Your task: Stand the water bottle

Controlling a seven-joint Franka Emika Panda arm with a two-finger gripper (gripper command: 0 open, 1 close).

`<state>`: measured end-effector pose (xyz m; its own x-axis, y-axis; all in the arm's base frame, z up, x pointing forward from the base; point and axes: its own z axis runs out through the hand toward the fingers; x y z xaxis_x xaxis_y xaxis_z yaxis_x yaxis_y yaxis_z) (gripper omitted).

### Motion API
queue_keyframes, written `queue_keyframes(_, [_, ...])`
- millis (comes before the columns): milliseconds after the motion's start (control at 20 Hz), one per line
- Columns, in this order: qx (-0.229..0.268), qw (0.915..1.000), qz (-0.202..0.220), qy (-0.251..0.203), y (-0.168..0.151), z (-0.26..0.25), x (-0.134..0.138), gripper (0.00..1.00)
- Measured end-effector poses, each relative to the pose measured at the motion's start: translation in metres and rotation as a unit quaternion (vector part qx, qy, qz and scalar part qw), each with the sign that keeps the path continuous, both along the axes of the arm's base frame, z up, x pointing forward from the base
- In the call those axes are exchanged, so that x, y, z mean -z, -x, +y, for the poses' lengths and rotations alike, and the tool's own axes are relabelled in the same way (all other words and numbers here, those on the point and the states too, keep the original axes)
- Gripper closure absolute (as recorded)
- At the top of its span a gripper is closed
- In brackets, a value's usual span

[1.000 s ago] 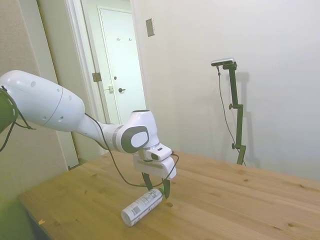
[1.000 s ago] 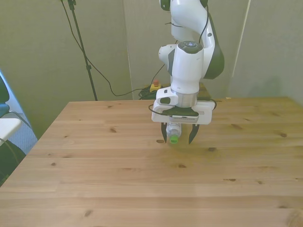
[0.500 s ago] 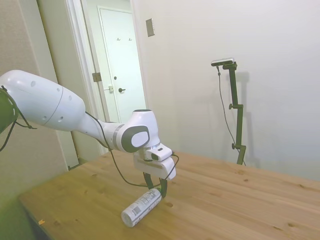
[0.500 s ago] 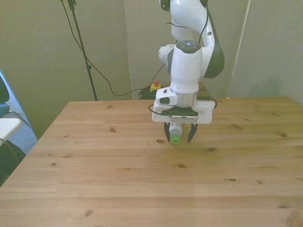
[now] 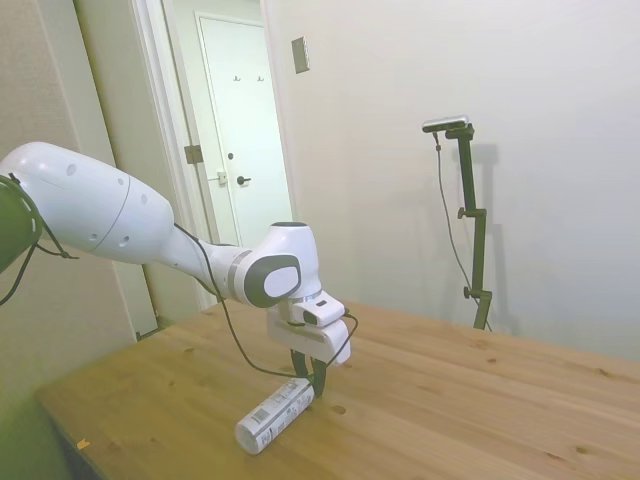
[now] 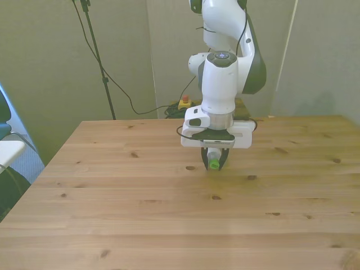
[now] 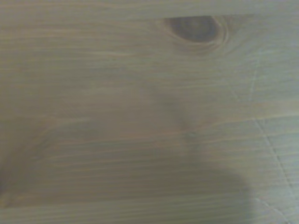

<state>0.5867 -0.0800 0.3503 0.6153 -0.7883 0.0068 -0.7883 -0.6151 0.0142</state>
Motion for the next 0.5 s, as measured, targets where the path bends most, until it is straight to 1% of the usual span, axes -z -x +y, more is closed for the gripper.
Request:
queue_keyframes(150, [0.006, 0.9999, 0.004, -0.011, -0.001, 0.002, -0.003, 1.00])
queue_keyframes(300, [0.015, 0.9996, -0.005, -0.021, -0.006, 0.003, -0.011, 1.00])
queue_keyframes(400, [0.032, 0.9989, -0.025, -0.023, -0.010, 0.002, -0.025, 1.00])
queue_keyframes(500, [0.062, 0.9961, -0.060, -0.022, -0.013, 0.001, -0.048, 1.00])
